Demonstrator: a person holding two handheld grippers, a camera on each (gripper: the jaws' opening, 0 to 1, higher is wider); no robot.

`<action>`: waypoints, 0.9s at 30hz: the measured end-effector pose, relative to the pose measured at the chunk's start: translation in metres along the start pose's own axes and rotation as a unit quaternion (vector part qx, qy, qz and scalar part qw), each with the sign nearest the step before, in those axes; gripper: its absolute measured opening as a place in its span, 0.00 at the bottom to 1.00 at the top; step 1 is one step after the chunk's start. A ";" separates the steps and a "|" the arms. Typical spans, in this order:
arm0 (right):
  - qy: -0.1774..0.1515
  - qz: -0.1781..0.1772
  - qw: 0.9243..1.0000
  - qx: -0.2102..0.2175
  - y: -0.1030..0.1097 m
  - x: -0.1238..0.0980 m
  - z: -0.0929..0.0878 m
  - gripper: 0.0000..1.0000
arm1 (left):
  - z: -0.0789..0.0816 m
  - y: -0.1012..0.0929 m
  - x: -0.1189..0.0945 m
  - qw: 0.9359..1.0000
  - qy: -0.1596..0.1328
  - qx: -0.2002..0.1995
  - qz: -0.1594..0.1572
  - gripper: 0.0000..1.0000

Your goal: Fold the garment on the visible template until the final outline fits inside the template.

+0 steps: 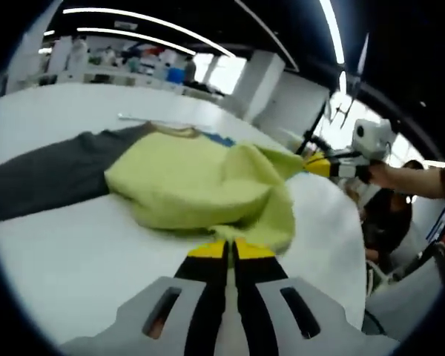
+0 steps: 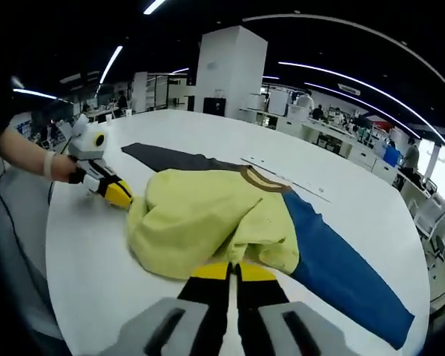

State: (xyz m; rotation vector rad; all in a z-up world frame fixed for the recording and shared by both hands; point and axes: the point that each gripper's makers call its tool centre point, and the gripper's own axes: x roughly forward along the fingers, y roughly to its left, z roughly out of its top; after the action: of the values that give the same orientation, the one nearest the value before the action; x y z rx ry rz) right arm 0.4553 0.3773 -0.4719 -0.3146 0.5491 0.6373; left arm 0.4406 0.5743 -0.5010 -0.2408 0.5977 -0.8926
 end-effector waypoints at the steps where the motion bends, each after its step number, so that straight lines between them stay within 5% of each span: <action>1: 0.001 0.000 1.000 0.000 0.000 0.000 0.000 0.00 | 0.010 -0.004 -0.002 1.000 -0.011 0.014 -0.003 0.00; 6: 0.002 -0.002 1.000 -0.001 -0.002 0.001 -0.001 0.00 | 0.049 -0.022 -0.003 0.998 -0.033 0.037 -0.029 0.00; 12: 0.007 -0.004 1.000 0.003 -0.003 0.003 -0.005 0.00 | 0.078 -0.021 0.025 0.997 -0.019 0.069 -0.041 0.00; 18: 0.014 -0.004 1.000 -0.003 -0.003 0.004 -0.009 0.00 | 0.084 -0.016 0.064 0.995 0.026 0.086 -0.053 0.00; 27: 0.014 -0.012 1.000 0.008 -0.009 0.003 -0.012 0.00 | 0.072 -0.024 0.111 0.989 0.082 0.084 -0.085 0.00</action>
State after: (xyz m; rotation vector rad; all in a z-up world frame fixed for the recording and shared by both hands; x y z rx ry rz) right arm 0.4586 0.3663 -0.4822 -0.3154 0.5757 0.6067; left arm 0.5199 0.4688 -0.4756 -0.0656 0.6573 -1.1287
